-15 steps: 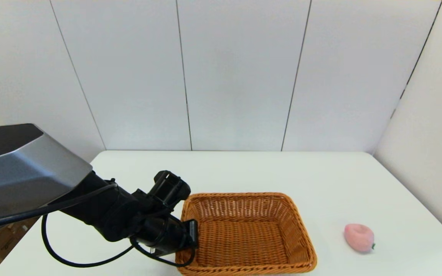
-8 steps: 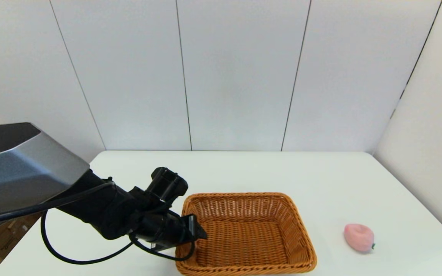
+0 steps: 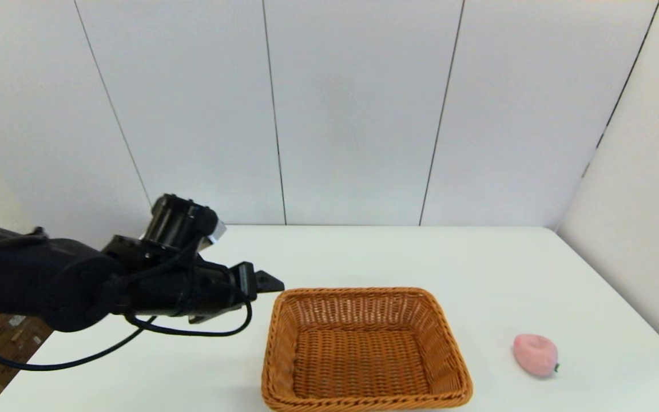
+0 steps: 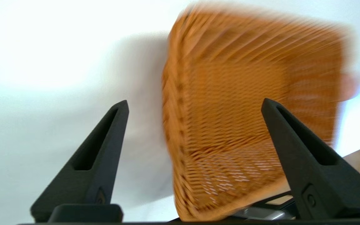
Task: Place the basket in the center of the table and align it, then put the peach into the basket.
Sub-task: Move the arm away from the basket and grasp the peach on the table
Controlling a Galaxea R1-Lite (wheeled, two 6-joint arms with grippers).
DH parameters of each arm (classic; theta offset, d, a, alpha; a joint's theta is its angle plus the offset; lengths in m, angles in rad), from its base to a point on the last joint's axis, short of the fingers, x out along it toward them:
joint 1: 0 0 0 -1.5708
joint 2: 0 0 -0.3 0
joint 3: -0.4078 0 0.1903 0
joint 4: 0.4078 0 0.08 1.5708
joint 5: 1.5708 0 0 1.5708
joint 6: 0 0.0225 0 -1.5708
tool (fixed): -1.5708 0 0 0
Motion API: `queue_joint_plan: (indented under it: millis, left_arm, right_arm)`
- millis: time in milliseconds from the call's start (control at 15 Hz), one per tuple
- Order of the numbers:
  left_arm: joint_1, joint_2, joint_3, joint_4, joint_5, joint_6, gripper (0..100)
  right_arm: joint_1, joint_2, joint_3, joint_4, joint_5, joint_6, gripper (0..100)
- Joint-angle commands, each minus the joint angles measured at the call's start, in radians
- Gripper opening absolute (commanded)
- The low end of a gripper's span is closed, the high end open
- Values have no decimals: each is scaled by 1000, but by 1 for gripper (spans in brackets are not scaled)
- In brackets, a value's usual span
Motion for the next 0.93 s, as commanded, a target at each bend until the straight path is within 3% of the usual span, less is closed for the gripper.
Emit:
queue_joint_plan:
  millis: [67, 200, 467, 733, 800, 933]
  left_arm:
    - [117, -489, 5, 11, 0, 124, 100]
    - [119, -655, 31, 51, -3, 187, 100]
    - [103, -985, 145, 192, 4, 456, 100]
    - [106, -1218, 132, 316, 156, 462, 100]
    - [126, -1272, 131, 358, 201, 473, 100]
    - [275, -1333, 138, 373, 213, 516, 100]
  right_arm:
    - [0, 0, 0, 1, 0, 0, 100]
    - [0, 0, 0, 1, -2, 0, 100]
    - [0, 0, 0, 1, -2, 3, 100]
    - [0, 0, 0, 1, -2, 3, 100]
    - [0, 0, 0, 1, -2, 3, 100]
    - [0, 0, 0, 1, -2, 3, 100]
